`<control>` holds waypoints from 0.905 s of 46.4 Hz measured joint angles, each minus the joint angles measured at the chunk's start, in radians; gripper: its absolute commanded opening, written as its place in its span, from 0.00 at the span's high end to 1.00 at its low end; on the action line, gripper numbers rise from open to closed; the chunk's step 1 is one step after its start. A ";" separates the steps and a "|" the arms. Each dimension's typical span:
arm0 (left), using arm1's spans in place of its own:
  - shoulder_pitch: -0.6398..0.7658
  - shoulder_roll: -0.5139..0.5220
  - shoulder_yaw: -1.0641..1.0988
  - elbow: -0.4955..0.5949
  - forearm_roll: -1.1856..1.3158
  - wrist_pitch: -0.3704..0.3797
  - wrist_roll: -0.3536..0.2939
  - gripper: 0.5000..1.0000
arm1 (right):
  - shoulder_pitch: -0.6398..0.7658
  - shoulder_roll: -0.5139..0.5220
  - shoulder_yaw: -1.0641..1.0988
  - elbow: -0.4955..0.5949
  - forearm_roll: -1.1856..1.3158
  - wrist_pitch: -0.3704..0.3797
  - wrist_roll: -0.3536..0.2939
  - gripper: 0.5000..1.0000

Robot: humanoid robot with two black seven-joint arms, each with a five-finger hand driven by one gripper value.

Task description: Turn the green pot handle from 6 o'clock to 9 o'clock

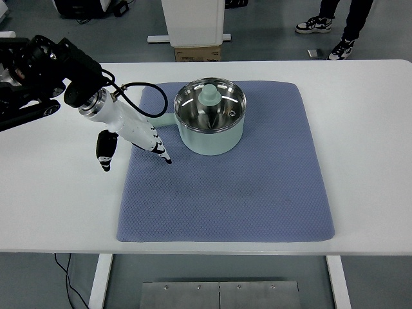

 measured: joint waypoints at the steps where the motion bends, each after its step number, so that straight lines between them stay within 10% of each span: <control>1: -0.001 0.000 -0.005 -0.003 -0.007 -0.003 0.000 0.00 | 0.000 0.000 0.000 0.000 0.000 0.000 0.000 0.00; 42: -0.018 -0.014 -0.165 -0.004 -0.633 -0.036 0.000 0.00 | 0.000 0.000 0.000 0.000 0.000 0.000 0.000 0.00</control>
